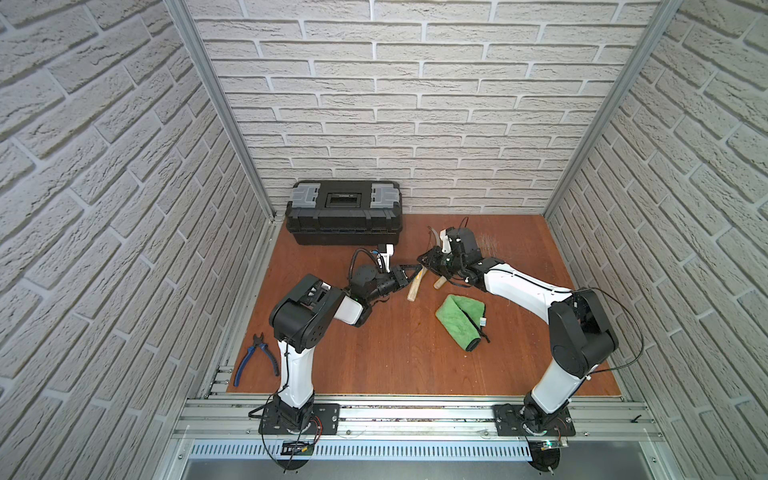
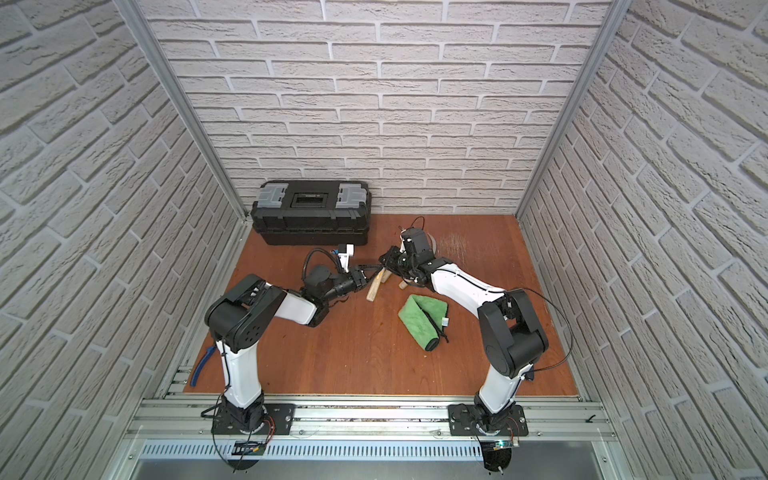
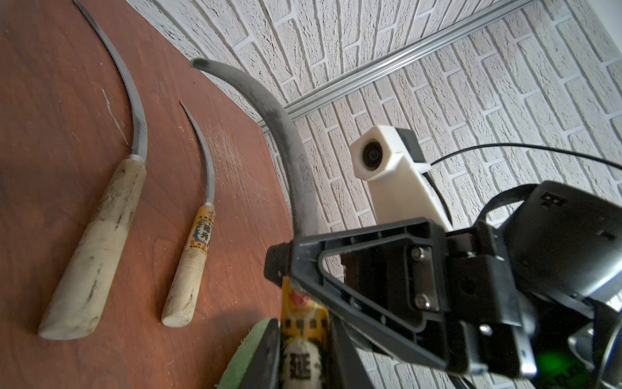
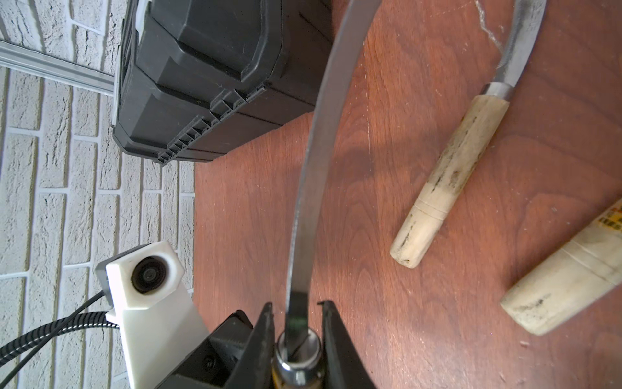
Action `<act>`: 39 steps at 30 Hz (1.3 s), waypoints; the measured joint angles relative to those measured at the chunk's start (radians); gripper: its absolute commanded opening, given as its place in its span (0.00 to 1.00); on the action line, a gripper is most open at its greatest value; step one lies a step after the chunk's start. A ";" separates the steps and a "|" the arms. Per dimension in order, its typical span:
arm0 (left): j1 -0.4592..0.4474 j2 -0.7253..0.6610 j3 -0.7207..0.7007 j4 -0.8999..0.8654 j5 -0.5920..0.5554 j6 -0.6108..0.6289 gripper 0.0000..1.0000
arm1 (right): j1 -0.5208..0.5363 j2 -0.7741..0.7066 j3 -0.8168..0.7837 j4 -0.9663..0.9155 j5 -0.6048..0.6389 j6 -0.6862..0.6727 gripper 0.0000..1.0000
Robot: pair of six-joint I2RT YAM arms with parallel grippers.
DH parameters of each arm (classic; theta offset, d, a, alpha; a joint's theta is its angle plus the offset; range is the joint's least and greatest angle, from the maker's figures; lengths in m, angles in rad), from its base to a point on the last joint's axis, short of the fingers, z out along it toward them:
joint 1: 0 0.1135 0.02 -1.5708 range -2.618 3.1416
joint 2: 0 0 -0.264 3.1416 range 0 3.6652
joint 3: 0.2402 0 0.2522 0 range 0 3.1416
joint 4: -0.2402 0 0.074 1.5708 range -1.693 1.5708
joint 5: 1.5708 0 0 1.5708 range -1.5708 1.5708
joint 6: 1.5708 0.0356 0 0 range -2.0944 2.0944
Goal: Wipe small sickles with rags
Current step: Adjust the small sickle.
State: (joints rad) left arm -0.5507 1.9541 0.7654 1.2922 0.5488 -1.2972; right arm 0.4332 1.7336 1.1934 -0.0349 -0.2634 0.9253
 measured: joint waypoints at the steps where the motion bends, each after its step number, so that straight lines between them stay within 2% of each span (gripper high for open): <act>1: 0.000 0.000 0.000 -0.001 0.001 0.000 0.22 | 0.000 0.000 -0.003 0.003 0.000 0.002 0.03; 11: -0.013 -0.008 -0.002 0.002 0.018 0.001 0.36 | 0.006 -0.014 -0.010 0.008 0.033 0.011 0.03; 22: -0.084 -0.016 -0.009 0.000 0.021 -0.002 0.34 | 0.011 -0.038 -0.005 -0.010 0.060 0.003 0.03; 28: -0.086 -0.016 -0.011 -0.008 0.022 -0.009 0.29 | 0.019 -0.045 0.002 -0.026 0.072 -0.023 0.03; 39: -0.097 -0.016 -0.011 -0.004 0.025 -0.015 0.30 | 0.035 -0.051 0.036 -0.092 0.127 -0.073 0.03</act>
State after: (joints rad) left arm -0.6476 1.9377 0.7540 1.2881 0.5735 -1.3121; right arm 0.4683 1.6829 1.2293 -0.1268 -0.1368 0.8524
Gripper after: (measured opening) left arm 0.298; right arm 0.227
